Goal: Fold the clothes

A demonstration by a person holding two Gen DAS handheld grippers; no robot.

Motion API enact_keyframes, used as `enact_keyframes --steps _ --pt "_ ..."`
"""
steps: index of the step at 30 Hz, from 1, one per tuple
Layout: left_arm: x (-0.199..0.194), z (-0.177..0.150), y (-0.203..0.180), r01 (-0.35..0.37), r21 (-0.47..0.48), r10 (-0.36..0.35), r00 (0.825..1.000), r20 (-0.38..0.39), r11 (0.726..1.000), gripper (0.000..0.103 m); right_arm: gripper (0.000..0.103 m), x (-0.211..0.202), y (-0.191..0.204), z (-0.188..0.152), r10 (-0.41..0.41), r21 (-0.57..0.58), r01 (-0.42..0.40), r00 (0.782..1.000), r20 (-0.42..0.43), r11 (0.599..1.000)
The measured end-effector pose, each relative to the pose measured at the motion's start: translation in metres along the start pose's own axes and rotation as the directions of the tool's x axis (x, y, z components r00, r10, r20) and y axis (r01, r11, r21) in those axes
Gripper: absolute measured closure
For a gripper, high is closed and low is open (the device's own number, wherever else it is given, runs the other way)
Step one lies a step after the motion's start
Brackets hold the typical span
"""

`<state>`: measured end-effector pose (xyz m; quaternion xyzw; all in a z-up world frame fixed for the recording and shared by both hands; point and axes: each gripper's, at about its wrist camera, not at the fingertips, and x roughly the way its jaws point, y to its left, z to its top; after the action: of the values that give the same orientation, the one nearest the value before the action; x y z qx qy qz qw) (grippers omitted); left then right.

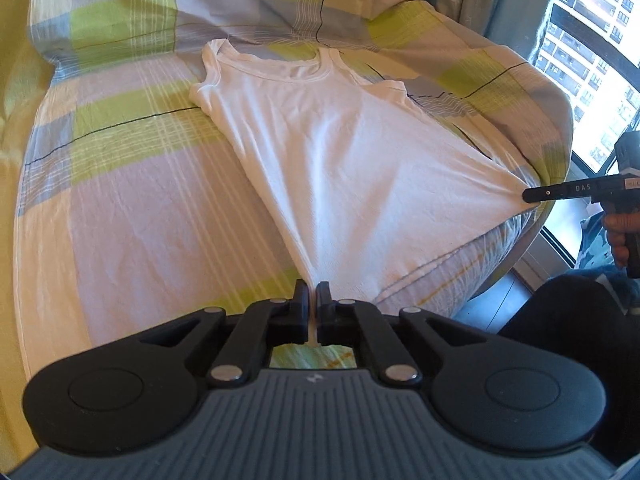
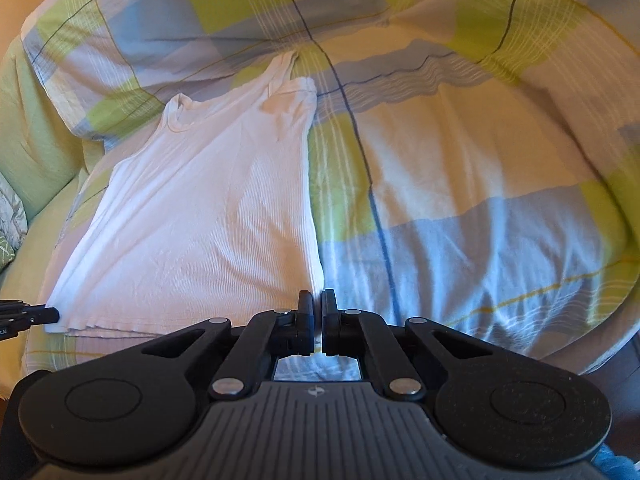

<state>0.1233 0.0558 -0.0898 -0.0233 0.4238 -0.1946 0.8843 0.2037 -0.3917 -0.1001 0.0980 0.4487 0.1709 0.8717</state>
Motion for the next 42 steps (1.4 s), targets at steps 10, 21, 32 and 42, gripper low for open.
enact_keyframes --steps 10,21,32,42 --pt "0.008 -0.008 0.0 -0.069 0.055 0.072 0.996 -0.048 0.996 0.095 0.093 0.024 0.011 -0.011 -0.08 -0.142 0.071 0.995 -0.057 0.987" --pt "-0.033 0.01 -0.05 -0.306 0.159 0.293 0.951 0.101 0.939 0.053 0.032 -0.027 0.1 -0.021 -0.28 -0.329 0.298 0.955 0.102 0.896" --pt "-0.057 -0.003 -0.111 -0.286 -0.001 0.283 0.944 0.168 0.958 0.001 0.002 -0.063 0.183 -0.054 -0.268 -0.228 0.3 0.95 0.16 0.926" --pt "-0.082 -0.022 -0.128 -0.303 -0.035 0.304 0.932 0.198 0.952 0.001 0.002 -0.101 0.204 -0.077 -0.22 -0.231 0.262 0.956 0.194 0.937"
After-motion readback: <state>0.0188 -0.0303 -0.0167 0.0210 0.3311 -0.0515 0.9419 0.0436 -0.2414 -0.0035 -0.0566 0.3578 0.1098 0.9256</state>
